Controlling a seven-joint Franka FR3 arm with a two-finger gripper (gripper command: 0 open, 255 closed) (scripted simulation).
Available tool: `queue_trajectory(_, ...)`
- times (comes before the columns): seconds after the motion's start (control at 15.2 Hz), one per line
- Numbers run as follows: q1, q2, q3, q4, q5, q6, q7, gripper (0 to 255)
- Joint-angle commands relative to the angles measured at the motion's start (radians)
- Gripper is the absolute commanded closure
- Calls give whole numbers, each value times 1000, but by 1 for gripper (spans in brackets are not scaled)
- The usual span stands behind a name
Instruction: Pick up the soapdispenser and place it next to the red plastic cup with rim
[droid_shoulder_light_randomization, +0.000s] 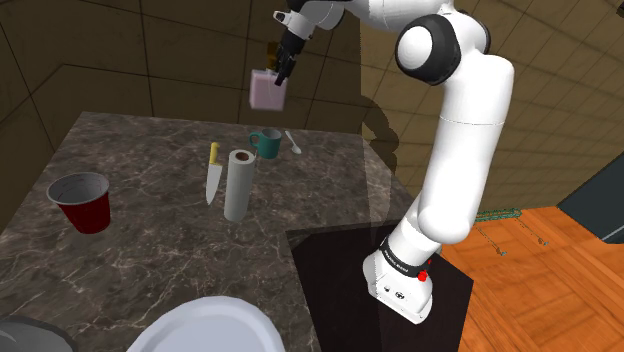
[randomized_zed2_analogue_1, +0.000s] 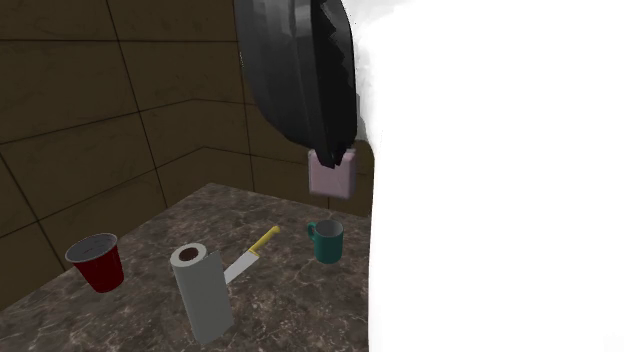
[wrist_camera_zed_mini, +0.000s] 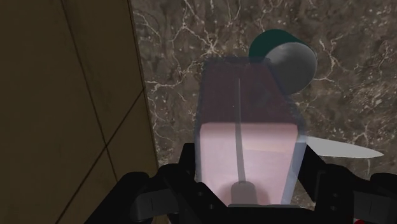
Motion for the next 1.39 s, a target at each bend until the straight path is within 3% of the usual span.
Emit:
queue_trajectory(0.0,-3,-4,-2,23,-4,-27,6,255)
queue_trajectory(1.32,-52,44,-7,363,2,-311,74,255)
